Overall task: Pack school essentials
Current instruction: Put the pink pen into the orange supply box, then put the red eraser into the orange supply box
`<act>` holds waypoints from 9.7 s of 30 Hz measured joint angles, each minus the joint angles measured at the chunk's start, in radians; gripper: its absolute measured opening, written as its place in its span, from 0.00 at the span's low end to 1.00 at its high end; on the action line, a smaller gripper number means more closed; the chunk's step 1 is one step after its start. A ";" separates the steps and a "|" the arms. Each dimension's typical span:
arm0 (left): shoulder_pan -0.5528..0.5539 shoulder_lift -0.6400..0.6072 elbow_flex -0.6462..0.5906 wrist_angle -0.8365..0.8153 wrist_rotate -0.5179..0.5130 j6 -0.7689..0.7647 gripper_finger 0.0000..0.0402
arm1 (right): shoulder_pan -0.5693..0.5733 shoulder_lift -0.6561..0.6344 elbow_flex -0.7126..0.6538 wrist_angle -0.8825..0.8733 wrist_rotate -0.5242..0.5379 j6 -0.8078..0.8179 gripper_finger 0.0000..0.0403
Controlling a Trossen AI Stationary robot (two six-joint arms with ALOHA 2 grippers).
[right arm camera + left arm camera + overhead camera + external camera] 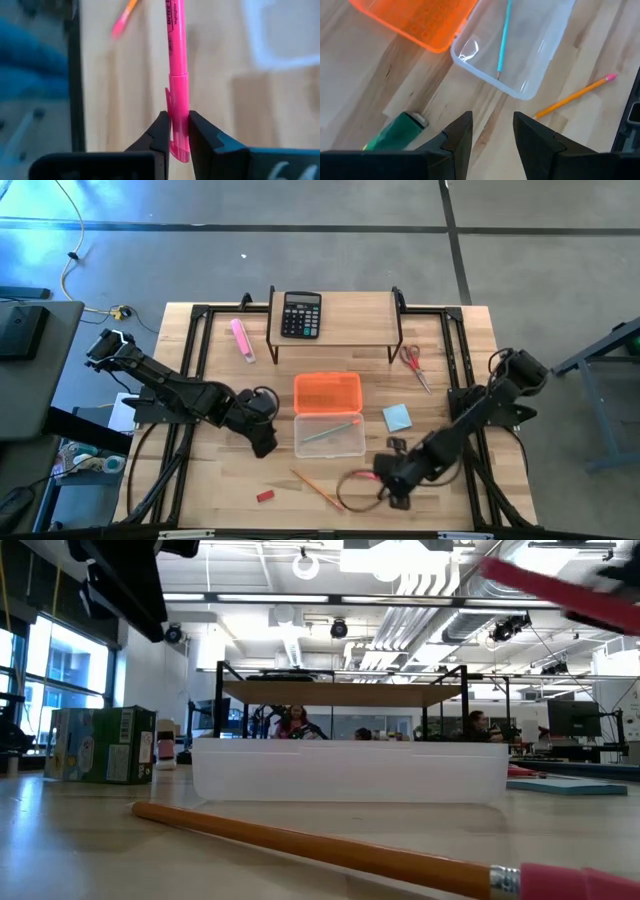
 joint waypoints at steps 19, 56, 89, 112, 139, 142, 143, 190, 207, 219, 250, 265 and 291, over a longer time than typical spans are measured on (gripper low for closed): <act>0.001 0.000 0.000 0.012 -0.014 0.174 0.33 | -0.398 0.003 0.041 0.183 0.076 -0.176 0.08; 0.001 0.000 0.000 0.206 0.046 0.192 0.33 | -0.431 0.181 0.041 0.079 -0.092 -0.617 0.36; -0.183 0.000 0.000 0.109 0.059 0.016 0.52 | -0.432 -0.090 0.041 0.042 0.153 -0.045 0.37; -0.323 0.000 0.176 0.084 0.111 -0.081 0.52 | -0.432 -0.091 0.041 -0.063 0.127 -0.131 0.37; -0.364 0.144 0.428 -0.233 -0.077 -0.115 0.52 | -0.432 -0.091 0.041 -0.208 0.102 -0.176 0.37; -0.370 0.216 0.428 -0.239 -0.077 -0.133 0.52 | -0.432 -0.091 0.041 -0.211 0.106 -0.184 0.37; -0.370 0.236 0.428 -0.241 -0.077 -0.141 0.52 | -0.432 -0.091 0.041 -0.211 0.107 -0.184 0.37; -0.274 0.678 0.427 -0.131 0.283 -0.321 0.52 | -0.433 -0.091 0.041 -0.204 0.107 -0.210 0.37; -0.312 0.711 0.427 -0.131 0.283 -0.296 0.52 | -0.433 -0.091 0.041 -0.204 0.117 -0.210 0.37; -0.312 0.743 0.430 -0.149 0.291 -0.286 0.44 | -0.433 -0.091 0.041 -0.204 0.109 -0.209 0.37; -0.313 0.723 0.423 -0.118 0.246 -0.192 0.15 | -0.433 -0.095 0.041 -0.223 0.106 -0.209 0.37; -0.202 0.692 0.529 -0.136 0.128 -0.048 0.15 | -0.472 -0.243 0.041 -0.243 0.130 -0.123 0.37; 0.233 0.703 0.654 -0.245 0.246 0.570 0.15 | -0.600 -0.371 0.041 -0.404 0.222 0.024 0.37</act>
